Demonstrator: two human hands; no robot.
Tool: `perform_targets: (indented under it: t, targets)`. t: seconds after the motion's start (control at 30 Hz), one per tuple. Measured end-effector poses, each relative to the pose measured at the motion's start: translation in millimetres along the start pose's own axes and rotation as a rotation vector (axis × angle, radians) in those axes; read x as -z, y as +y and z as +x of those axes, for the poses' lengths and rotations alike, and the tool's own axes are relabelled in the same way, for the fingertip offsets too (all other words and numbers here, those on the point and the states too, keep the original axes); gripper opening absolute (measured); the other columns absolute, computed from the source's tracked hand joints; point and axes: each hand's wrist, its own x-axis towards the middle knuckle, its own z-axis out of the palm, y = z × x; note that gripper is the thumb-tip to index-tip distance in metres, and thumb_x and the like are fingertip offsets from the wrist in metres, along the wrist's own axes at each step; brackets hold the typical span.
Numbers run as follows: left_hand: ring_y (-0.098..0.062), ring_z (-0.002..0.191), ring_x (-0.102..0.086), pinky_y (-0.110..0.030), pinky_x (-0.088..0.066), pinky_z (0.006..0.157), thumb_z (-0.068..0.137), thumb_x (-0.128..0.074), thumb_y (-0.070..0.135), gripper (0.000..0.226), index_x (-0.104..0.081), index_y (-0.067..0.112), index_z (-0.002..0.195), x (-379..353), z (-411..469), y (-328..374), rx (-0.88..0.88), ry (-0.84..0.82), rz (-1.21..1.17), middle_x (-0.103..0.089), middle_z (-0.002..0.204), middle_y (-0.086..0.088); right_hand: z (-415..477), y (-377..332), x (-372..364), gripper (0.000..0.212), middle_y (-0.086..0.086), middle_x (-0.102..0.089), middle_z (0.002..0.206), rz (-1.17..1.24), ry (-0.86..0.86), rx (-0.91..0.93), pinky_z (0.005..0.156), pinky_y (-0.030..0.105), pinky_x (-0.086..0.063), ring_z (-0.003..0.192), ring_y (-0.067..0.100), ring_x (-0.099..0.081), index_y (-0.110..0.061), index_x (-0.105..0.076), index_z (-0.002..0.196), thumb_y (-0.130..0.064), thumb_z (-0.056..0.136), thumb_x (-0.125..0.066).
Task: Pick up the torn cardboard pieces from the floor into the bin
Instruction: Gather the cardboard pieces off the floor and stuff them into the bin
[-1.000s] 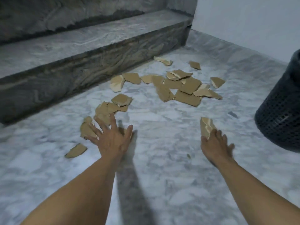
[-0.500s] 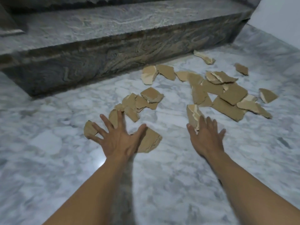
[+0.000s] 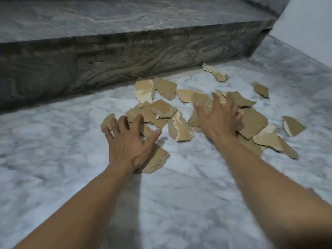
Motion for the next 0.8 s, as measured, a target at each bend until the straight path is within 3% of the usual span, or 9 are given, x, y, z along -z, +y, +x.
perform_targets:
  t: [0.1,0.13,0.2,0.3,0.37,0.5,0.6,0.7,0.8]
  targets:
    - [-0.037,0.152,-0.011,-0.058,-0.007,0.121,0.071,-0.017,0.099,0.104,-0.010,0.040,0.157,-9.6,14.1,19.2,0.017,0.003,0.010,-0.017,0.164,-0.014,50.8,53.0,-0.9,0.115,0.013,0.013,0.169,-0.023,-0.162,-0.312,0.112,0.075,0.005,0.153,0.044,0.012,-0.047,-0.008,0.159,-0.107,0.061,-0.014]
    - [-0.036,0.152,-0.013,-0.055,-0.011,0.120,0.068,-0.016,0.102,0.113,-0.004,0.036,0.159,-12.3,17.3,25.9,0.023,0.016,0.024,-0.016,0.166,-0.014,61.7,67.3,0.2,0.123,0.014,0.015,0.169,-0.014,-0.230,-0.368,0.110,0.077,0.007,0.152,0.045,0.014,-0.049,-0.003,0.158,-0.110,0.052,-0.012]
    - [-0.034,0.149,-0.019,-0.054,-0.019,0.115,0.065,-0.015,0.103,0.120,-0.011,0.030,0.160,-16.0,22.1,38.1,0.044,0.043,0.066,-0.028,0.162,-0.012,74.8,82.2,2.3,0.127,0.016,0.005,0.169,-0.009,-0.353,-0.389,0.111,0.077,0.003,0.153,0.048,0.006,-0.051,0.001,0.157,-0.112,0.047,-0.014]
    - [-0.034,0.147,-0.019,-0.061,-0.011,0.116,0.066,-0.023,0.102,0.108,-0.037,0.030,0.145,-15.4,23.6,51.2,0.083,0.016,0.056,-0.041,0.146,-0.006,73.3,75.7,1.1,0.114,0.018,-0.015,0.165,-0.131,-0.444,-0.254,0.112,0.067,-0.014,0.149,0.046,-0.015,-0.052,-0.005,0.157,-0.107,0.059,-0.018]
    - [-0.033,0.147,-0.020,-0.065,-0.006,0.116,0.068,-0.025,0.100,0.100,-0.042,0.029,0.136,-12.9,23.2,54.8,0.091,-0.011,0.039,-0.041,0.142,-0.005,66.1,62.4,-2.5,0.097,0.019,-0.026,0.156,-0.148,-0.421,-0.157,0.108,0.060,-0.020,0.140,0.044,-0.025,-0.053,-0.014,0.155,-0.101,0.071,-0.013]
    - [-0.029,0.152,-0.015,-0.064,-0.004,0.118,0.072,-0.013,0.099,0.114,-0.023,0.021,0.155,-11.1,23.9,57.3,0.114,-0.042,0.083,-0.030,0.158,-0.006,54.7,35.1,4.7,0.054,0.015,-0.033,0.150,0.004,-0.457,-0.078,0.108,0.055,-0.022,0.133,0.041,-0.030,-0.054,-0.036,0.147,-0.069,0.100,-0.015]
    - [-0.026,0.154,-0.011,-0.062,-0.001,0.120,0.073,-0.013,0.098,0.119,-0.006,0.018,0.161,-13.7,24.2,63.5,0.127,-0.043,0.033,-0.024,0.164,-0.007,51.7,27.5,1.6,0.046,0.011,-0.035,0.151,0.076,-0.447,-0.048,0.108,0.052,-0.025,0.132,0.040,-0.032,-0.043,-0.038,0.148,-0.053,0.104,-0.030]
    - [-0.025,0.152,-0.019,-0.057,-0.002,0.122,0.077,-0.017,0.095,0.114,-0.002,0.020,0.161,-17.8,30.5,71.7,0.106,0.013,-0.066,-0.032,0.161,-0.009,52.5,12.3,2.4,0.070,0.013,-0.032,0.158,0.261,-0.385,-0.099,0.111,0.054,-0.024,0.141,0.040,-0.031,-0.026,-0.028,0.155,-0.068,0.099,-0.026]
    - [-0.028,0.146,-0.032,-0.053,-0.015,0.122,0.085,-0.021,0.087,0.102,-0.014,0.018,0.160,-26.9,48.4,83.3,0.050,0.063,-0.163,-0.044,0.153,-0.013,63.0,-8.2,-2.6,0.107,0.014,-0.022,0.165,0.396,-0.390,-0.197,0.116,0.055,-0.022,0.149,0.038,-0.025,-0.016,-0.012,0.162,-0.088,0.085,-0.031]
